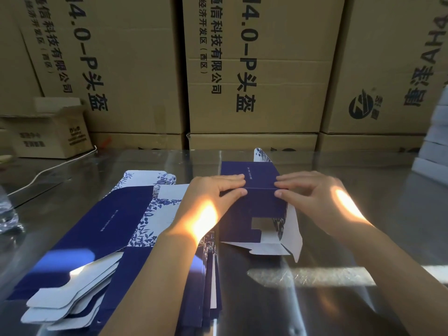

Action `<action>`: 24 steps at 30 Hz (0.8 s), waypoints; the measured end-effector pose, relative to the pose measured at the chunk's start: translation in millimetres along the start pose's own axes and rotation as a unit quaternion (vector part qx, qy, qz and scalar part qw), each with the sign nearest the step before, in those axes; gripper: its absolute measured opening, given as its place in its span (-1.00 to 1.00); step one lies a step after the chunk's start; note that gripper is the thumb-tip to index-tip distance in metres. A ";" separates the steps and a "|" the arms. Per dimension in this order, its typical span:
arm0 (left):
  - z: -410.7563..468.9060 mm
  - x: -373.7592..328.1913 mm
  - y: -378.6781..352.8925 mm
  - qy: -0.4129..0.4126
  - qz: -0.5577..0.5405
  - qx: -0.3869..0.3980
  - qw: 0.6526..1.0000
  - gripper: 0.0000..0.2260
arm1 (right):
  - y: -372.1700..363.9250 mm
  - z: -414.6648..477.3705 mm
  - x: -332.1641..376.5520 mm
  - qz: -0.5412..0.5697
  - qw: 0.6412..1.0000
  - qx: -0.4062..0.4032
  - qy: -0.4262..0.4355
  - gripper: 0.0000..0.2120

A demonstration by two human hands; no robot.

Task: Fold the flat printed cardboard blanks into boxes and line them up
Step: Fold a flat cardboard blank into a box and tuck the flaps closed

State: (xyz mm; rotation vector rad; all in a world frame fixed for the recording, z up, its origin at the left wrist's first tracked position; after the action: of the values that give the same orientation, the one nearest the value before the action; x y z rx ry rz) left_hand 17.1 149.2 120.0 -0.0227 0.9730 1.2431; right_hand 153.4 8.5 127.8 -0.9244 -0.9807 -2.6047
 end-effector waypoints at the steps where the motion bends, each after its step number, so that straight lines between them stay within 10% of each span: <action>1: 0.0 -1.2 0.8 -0.005 0.003 -0.005 1.000 -0.81 | -0.5 -0.5 0.3 0.009 1.000 -0.006 0.002 -0.83; 24: -10.4 -28.1 3.1 -0.123 0.128 -0.088 0.980 -0.87 | -20.8 -1.8 54.8 -0.206 0.960 -0.016 0.190 -0.97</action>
State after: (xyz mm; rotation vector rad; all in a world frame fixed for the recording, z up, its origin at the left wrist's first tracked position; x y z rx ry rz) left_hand 8.6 123.3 132.7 0.1192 0.6642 1.5268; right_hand 101.5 24.4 150.0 -0.2095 -1.1169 -2.9790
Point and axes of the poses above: each hand's wrist, its own z-axis towards the middle knuckle, its own y-axis out of the back of the hand, x = y × z, the point moved 10 cm from there along z, towards the middle knuckle, and after that the axes turned 1 degree about z, right-handed, at the moved point
